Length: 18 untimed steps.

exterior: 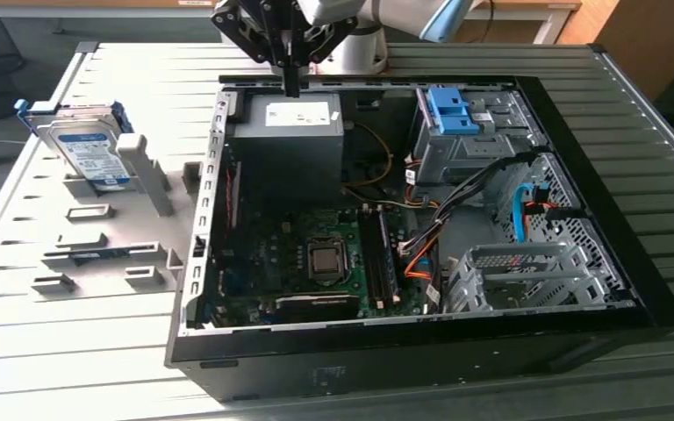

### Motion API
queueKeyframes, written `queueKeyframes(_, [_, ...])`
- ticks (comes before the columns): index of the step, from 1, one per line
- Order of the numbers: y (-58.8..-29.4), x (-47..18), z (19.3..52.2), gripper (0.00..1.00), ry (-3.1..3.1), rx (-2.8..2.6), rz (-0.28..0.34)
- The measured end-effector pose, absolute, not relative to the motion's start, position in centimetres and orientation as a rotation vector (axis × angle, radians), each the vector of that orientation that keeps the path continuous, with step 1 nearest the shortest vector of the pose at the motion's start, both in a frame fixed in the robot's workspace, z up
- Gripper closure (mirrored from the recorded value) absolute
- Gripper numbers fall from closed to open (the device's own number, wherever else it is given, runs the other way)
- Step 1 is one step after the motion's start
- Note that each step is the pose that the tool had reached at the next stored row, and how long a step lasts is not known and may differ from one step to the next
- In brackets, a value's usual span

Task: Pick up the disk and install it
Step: 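Reach for the disk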

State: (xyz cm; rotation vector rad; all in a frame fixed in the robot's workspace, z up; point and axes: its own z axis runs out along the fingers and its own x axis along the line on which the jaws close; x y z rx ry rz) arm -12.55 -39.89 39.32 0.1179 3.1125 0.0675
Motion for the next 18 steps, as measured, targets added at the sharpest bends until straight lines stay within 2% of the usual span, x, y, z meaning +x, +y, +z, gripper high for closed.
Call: queueKeyframes(18, [-39.89, -13.11, 39.31, 0.89, 3.112, 0.118, 0.068])
